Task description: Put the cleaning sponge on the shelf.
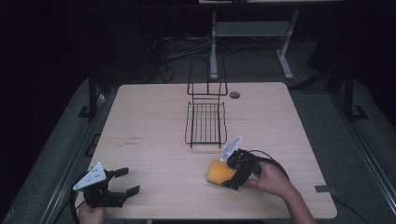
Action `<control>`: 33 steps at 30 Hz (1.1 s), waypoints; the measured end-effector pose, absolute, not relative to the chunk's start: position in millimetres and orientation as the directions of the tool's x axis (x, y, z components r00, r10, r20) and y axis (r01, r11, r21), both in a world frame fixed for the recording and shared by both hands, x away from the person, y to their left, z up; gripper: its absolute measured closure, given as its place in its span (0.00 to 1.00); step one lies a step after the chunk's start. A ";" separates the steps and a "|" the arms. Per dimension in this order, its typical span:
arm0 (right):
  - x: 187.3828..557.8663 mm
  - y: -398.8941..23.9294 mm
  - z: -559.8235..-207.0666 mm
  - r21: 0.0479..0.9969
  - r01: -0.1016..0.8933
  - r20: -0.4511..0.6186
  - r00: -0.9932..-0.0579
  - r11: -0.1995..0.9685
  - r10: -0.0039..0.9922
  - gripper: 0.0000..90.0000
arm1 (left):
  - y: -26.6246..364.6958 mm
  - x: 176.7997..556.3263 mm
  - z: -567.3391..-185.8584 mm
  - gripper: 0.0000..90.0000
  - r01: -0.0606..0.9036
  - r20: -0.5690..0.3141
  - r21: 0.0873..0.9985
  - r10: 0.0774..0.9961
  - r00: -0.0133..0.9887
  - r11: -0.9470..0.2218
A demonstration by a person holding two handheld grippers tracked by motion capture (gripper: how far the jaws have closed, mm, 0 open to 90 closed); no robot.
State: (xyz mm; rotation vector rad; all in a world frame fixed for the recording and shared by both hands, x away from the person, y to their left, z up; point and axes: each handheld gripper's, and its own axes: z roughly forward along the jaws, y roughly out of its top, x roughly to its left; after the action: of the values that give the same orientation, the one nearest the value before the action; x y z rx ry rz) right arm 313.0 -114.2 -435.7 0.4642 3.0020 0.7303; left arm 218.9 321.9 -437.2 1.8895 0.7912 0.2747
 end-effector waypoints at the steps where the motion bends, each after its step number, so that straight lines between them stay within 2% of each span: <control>1: 313.3 -112.3 -436.7 0.446 0.282 0.056 -0.956 0.850 0.288 0.18 | 322.0 218.7 -437.0 0.16 0.400 -0.158 0.880 0.635 0.756 -0.257; 27: 314.2 -106.5 -447.4 0.416 0.270 0.042 -0.960 0.868 0.278 0.18 | 321.9 218.6 -436.8 0.16 0.398 -0.160 0.882 0.634 0.757 -0.253; 33: 313.7 -106.8 -448.2 0.406 0.262 0.041 -0.962 0.875 0.269 0.22 | 321.4 218.4 -436.1 0.16 0.393 -0.155 0.884 0.635 0.757 -0.253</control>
State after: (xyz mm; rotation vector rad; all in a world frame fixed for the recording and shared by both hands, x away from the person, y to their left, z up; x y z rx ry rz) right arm 313.7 -106.8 -448.2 0.4286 3.0260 0.6517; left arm 218.4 321.4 -436.1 1.8807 0.7894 0.2821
